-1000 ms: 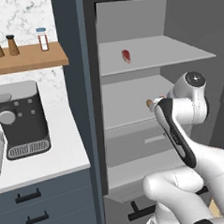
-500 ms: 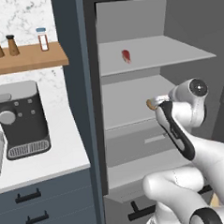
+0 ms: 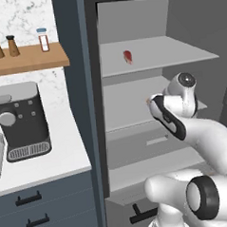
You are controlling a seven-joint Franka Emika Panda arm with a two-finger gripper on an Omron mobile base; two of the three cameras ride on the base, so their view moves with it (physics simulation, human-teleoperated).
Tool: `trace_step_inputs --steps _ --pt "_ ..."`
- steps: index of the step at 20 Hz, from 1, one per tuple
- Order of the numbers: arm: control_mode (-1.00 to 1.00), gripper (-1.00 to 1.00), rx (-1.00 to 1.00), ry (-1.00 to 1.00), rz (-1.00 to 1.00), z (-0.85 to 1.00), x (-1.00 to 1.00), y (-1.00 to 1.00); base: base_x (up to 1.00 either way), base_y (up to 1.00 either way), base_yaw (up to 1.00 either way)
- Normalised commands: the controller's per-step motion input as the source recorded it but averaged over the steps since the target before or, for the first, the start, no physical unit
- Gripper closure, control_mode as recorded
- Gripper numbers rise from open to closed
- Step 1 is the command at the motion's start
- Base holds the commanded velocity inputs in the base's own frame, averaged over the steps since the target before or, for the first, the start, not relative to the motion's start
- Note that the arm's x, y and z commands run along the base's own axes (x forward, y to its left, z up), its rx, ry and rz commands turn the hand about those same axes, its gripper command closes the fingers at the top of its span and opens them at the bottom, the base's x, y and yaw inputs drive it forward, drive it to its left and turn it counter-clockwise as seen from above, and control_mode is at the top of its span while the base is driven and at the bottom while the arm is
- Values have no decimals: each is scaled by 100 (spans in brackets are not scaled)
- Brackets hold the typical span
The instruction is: Place one sweet potato and one steak in each tupperware on the nearby counter, to pack two identical lunches.
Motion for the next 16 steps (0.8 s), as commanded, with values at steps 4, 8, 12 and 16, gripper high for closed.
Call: trace_step_inputs --steps 4,8,12,16 --pt "-100 -100 0 3 0 -39 37 -3 0 0 0" --pt "-100 -100 0 0 0 -43 32 0 0 0 0" --pt "-100 -100 0 5 0 -26 48 0 0 0 0" --pt "-100 -100 0 10 0 -4 53 -3 0 0 0"
